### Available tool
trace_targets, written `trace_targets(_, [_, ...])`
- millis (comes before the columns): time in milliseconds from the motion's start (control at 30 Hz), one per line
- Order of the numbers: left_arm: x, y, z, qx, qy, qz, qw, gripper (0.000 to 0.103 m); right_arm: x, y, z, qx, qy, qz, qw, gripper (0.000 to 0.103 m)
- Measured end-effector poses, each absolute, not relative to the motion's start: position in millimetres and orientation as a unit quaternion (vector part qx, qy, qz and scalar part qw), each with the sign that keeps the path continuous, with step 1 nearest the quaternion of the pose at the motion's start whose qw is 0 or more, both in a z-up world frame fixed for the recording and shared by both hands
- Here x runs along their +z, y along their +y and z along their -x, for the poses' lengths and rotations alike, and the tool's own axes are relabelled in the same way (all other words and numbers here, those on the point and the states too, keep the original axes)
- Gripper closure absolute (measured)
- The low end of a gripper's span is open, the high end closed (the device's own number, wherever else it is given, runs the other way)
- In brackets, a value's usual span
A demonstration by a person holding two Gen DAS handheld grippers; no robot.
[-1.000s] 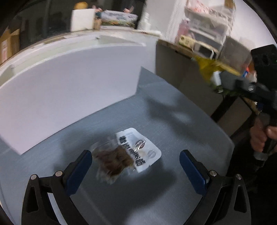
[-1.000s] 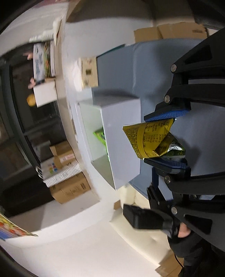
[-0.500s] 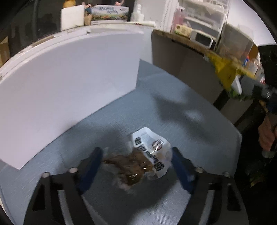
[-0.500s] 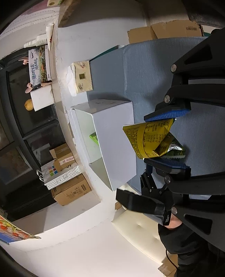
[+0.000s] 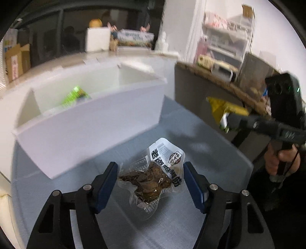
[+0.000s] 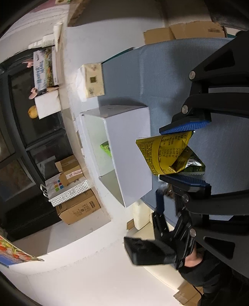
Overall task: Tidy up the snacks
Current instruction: 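Carry the pouch and meat snack into the white box and release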
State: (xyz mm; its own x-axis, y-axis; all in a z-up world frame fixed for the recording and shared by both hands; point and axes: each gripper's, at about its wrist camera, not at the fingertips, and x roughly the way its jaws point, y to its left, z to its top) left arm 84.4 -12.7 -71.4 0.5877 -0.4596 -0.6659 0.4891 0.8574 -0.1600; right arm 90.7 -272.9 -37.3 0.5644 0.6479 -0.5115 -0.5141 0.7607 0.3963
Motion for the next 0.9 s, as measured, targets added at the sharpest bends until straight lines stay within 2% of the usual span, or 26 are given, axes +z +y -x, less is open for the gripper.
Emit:
trace_targets(167, [-24.5,11.8,-103.7,-0.235,0.323,0.000,0.917,0.029,-0.9,-254.6,-116.0,0.347,0.297,-0.092,0.885,0.059])
trace_targets(300, [8.4,41.1,-147.9,-0.187,0.294,0.022,0.937,0.029,24.3,-229.1,-156.8,0.354,0.285,-0.087,0.886,0.059])
trace_targets(433, [6.7,60.0,-196.8,-0.146,0.308,0.042,0.939,0.029,30.5,-193.2,-215.3,0.341,0.302,-0.073,0.887,0.059])
trace_targets(533, [-7.6,61.2,-222.1,-0.125,0.325,0.041,0.936,0.020,21.3,-176.5,-245.1,0.320,0.329,-0.064,0.886,0.059])
trace_targets(567, [-12.8,61.5,-227.4,-0.118,0.332,0.043,0.935,0.010,17.1,-172.0,-253.4,0.304,0.337,-0.057,0.889,0.056])
trace_targets(600, [-16.9,60.2,-231.7,-0.109,0.338,0.044,0.934,0.000,14.8,-169.7,-257.7,0.296,0.342,-0.051,0.891,0.050])
trace_targets(633, [-20.3,59.1,-233.0,-0.104,0.341,0.044,0.933,0.000,10.6,-167.5,-263.2,0.286,0.348,-0.044,0.892,0.032])
trace_targets(700, [-25.4,56.9,-229.0,-0.100,0.342,0.040,0.933,0.000,8.2,-169.2,-264.2,0.280,0.346,-0.043,0.894,0.012])
trace_targets(900, [-14.1,55.6,-203.0,-0.090,0.328,0.025,0.940,0.000,10.3,-180.3,-252.3,0.247,0.346,-0.033,0.905,0.009])
